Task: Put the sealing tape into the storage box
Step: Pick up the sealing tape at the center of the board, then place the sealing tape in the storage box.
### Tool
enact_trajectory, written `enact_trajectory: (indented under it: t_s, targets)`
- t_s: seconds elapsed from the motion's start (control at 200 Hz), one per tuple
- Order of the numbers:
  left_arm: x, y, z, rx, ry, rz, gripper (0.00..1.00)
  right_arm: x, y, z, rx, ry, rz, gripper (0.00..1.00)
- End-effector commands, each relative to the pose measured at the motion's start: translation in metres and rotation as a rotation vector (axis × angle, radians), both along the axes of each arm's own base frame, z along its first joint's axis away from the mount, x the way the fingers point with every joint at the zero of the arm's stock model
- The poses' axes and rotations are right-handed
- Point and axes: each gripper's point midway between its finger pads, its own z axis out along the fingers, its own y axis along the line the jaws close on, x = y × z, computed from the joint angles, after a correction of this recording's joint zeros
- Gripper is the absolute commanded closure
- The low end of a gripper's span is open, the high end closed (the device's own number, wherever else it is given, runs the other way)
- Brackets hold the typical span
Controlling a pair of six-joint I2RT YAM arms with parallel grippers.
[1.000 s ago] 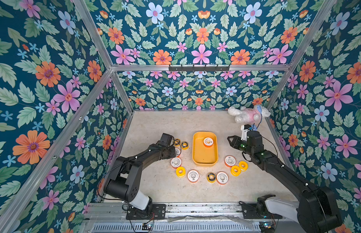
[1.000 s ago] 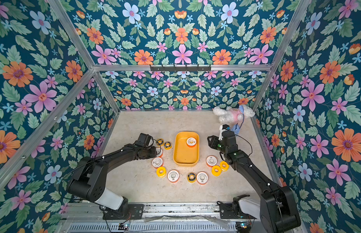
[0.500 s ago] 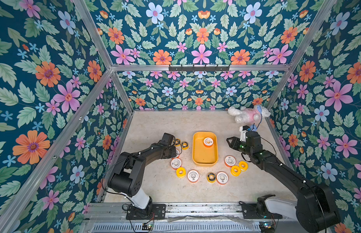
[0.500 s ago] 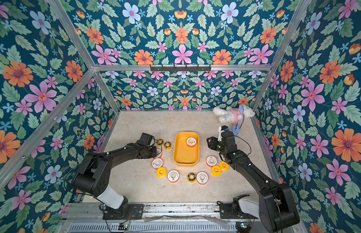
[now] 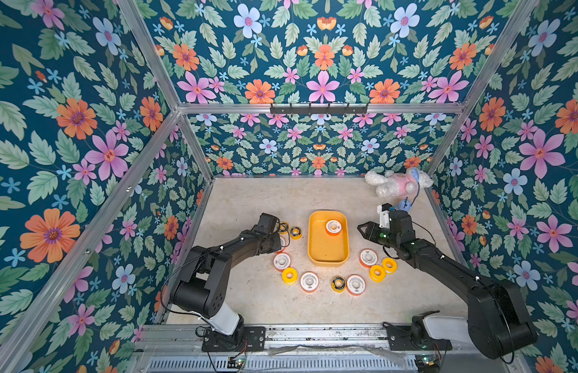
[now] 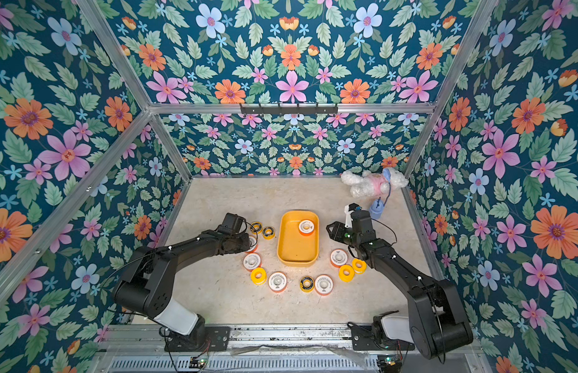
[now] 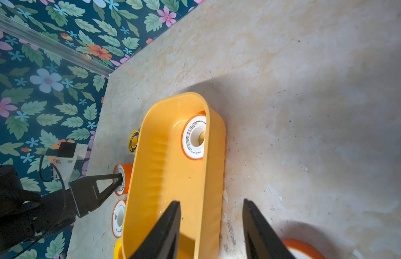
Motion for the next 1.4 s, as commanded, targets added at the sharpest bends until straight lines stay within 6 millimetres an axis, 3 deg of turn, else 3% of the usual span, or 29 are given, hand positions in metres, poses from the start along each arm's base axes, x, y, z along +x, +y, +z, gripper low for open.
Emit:
enact_trajectory:
  t_s: [0.0, 0.215, 0.585, 1.03, 1.395]
  targets:
    - [-0.003, 0.005, 0.009, 0.014, -0.006, 0.015, 0.73, 0.004, 0.014, 0.006, 0.031, -0.023, 0.044, 0.50]
    - [-0.004, -0.008, 0.039, -0.051, -0.058, -0.011, 0.73, 0.008, 0.033, -0.009, 0.008, 0.021, 0.080, 0.53]
    - [-0.004, -0.057, 0.089, -0.135, -0.145, -0.117, 0.73, 0.014, 0.045, -0.025, -0.007, 0.062, 0.091, 0.62]
    - [-0.012, -0.126, 0.100, -0.157, -0.148, -0.274, 0.73, 0.016, 0.051, -0.037, -0.008, 0.091, 0.102, 0.68]
    - [-0.022, -0.174, 0.084, -0.135, -0.096, -0.396, 0.73, 0.016, 0.057, -0.041, 0.017, 0.101, 0.119, 0.74]
